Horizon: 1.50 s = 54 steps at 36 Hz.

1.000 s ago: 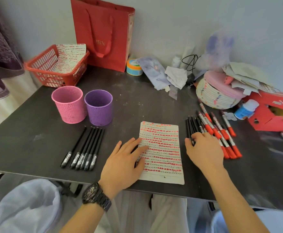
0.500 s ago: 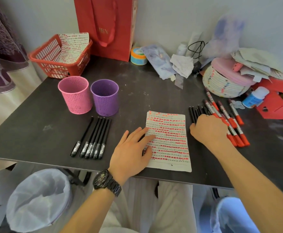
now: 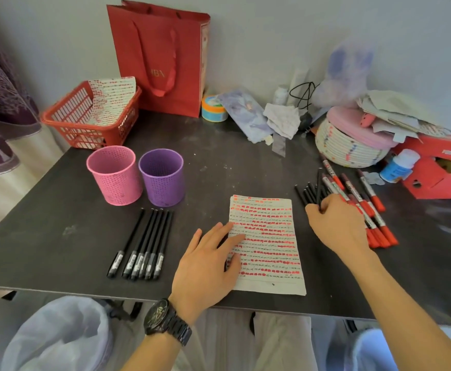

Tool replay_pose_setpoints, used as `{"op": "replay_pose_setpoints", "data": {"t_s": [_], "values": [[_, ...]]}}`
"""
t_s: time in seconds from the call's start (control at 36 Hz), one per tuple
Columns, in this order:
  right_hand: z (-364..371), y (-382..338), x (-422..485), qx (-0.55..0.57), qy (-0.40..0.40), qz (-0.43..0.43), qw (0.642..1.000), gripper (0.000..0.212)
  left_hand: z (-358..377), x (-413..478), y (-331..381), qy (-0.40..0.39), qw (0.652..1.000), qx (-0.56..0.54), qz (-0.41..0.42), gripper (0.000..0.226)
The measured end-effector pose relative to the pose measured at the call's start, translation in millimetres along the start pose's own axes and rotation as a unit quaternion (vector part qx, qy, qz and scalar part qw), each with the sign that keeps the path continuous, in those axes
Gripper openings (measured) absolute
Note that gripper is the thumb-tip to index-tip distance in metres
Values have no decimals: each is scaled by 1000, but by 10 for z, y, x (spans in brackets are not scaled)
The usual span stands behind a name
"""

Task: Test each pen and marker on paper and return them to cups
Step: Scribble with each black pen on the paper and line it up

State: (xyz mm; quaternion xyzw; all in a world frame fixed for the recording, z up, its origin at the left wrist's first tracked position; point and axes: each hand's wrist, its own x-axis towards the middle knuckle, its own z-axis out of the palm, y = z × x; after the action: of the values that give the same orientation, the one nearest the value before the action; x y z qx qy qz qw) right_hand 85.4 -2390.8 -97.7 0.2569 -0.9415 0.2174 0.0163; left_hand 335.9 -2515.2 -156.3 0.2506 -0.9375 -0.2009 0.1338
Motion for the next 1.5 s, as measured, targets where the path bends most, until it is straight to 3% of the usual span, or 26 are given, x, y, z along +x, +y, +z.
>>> {"op": "replay_pose_setpoints", "data": {"t_s": [0.14,0.22,0.28,0.33,0.42,0.47,0.64,0.78,0.89,1.14,1.22,1.31,1.5], "values": [[-33,-109,-417,255,-70,37,964,15,-2,2,3,-4,1000,9,-2,50],[-50,-208,-695,412,-109,56,903,28,-9,2,8,-5,1000,14,-4,52],[-62,-301,-870,502,-121,59,854,25,-15,9,16,-6,1000,11,-4,50],[-35,-359,-1013,555,-123,47,822,20,-26,9,24,-5,1000,5,-5,49],[102,-387,-1174,574,-119,40,809,14,-37,-6,39,-6,1000,4,-7,48],[207,-371,-1247,579,-116,38,806,25,-44,-12,47,-5,1000,2,-8,50],[284,-315,-1315,578,-86,-8,812,29,-57,-21,80,2,1000,-12,-10,52],[287,-315,-1316,599,-87,-6,796,6,-113,-26,86,38,995,-96,0,39],[275,-300,-1321,597,-99,-20,796,14,-197,-111,138,79,983,-162,21,35],[238,-303,-1314,595,-119,-50,794,9,-204,-140,405,58,990,-71,110,31],[237,-304,-1298,607,-113,-41,786,13,-206,-151,385,40,993,-59,89,36],[253,-314,-1306,583,-126,-51,801,15,-186,-191,387,6,996,-65,55,41],[254,-310,-1318,566,-165,-43,806,14,-84,-221,426,67,996,17,48,44]]}}
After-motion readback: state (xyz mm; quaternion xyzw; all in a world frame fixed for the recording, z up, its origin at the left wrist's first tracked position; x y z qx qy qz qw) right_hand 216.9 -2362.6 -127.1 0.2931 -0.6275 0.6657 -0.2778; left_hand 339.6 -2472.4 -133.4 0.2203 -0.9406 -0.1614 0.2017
